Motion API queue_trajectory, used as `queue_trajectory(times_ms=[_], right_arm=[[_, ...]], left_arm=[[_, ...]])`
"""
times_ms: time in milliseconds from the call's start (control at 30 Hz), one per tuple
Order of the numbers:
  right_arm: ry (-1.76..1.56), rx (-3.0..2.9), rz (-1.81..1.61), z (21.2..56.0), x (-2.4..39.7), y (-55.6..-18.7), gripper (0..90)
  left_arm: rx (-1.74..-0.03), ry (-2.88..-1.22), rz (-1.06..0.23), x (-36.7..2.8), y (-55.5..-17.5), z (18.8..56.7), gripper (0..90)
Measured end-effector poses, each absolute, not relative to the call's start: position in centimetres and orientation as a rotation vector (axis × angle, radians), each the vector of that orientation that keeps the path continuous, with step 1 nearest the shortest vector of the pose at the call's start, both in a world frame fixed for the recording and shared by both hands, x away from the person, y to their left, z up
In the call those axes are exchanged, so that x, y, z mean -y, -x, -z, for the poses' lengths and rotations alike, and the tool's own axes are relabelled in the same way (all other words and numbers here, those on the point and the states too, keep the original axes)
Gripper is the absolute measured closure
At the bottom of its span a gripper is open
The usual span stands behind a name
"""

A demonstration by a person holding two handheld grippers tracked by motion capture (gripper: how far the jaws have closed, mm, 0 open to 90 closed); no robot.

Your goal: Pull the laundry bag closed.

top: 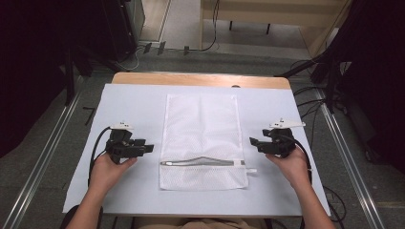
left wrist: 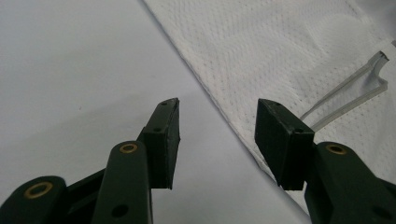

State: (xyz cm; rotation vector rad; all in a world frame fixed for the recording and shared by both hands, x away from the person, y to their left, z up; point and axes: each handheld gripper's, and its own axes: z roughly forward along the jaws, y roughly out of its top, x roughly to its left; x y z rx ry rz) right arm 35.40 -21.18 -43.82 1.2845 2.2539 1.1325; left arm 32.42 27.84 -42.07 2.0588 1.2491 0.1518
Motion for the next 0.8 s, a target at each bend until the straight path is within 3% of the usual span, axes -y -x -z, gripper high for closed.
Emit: queue_trajectory(times_ms=[800], right_arm=[[-1.284,-2.304,-1.126,44.03,21.21,-35.52,45.1]], left_arm=[[-1.248,-2.079,-0.126,-27.98,-32.50,42.52,38.1]])
